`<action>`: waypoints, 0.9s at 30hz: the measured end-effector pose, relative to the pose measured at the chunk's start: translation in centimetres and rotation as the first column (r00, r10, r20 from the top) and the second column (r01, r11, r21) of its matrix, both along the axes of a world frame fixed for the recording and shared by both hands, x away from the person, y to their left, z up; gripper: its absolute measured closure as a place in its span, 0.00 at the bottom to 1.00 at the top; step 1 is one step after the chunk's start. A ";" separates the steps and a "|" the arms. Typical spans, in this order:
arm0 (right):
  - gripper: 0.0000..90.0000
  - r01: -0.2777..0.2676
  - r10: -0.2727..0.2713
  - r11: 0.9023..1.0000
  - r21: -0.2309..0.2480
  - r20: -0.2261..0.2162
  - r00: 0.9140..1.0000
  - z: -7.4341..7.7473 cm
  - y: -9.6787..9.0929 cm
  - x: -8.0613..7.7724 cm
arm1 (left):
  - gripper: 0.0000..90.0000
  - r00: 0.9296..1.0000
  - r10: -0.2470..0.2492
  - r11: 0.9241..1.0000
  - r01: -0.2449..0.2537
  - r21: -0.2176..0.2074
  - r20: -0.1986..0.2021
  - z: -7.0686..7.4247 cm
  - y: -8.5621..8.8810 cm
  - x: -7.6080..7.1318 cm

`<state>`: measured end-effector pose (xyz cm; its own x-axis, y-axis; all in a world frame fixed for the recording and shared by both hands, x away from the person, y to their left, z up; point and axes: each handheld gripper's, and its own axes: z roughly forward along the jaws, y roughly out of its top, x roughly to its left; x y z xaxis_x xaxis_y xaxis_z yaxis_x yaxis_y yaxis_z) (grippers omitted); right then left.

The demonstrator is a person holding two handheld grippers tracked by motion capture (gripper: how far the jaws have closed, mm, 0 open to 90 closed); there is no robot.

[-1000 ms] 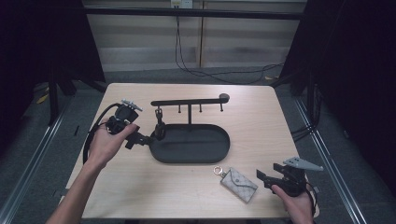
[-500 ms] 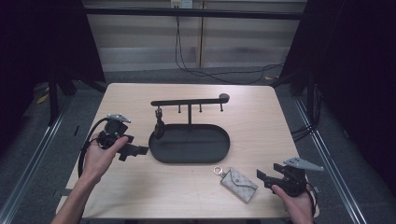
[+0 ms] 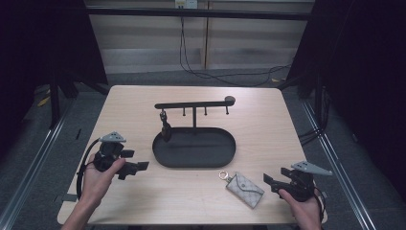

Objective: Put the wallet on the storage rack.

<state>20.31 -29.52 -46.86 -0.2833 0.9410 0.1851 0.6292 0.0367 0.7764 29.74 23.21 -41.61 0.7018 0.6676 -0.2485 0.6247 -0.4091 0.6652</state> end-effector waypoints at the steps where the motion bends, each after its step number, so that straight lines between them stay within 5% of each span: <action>1: 0.24 0.000 0.000 1.000 0.002 0.000 1.000 0.0 0.0 0.0 | 0.24 1.000 0.006 1.000 -0.006 -0.001 0.003 -0.3 0.1 -0.3; 6: 0.24 0.006 -0.006 1.000 0.011 0.006 1.000 0.1 -0.1 0.0 | 0.24 0.999 0.035 0.999 -0.034 -0.027 0.016 -1.9 0.7 -1.5; 18: 0.23 -0.034 0.034 0.999 0.007 -0.007 0.999 0.8 0.5 0.2 | 0.24 1.000 0.012 0.998 -0.012 -0.068 0.012 -3.7 1.0 -4.5; 27: 0.23 -0.084 0.084 0.996 0.010 0.000 0.996 1.9 1.8 0.9 | 0.23 1.000 0.009 0.997 -0.008 -0.077 0.013 -3.9 2.2 -6.0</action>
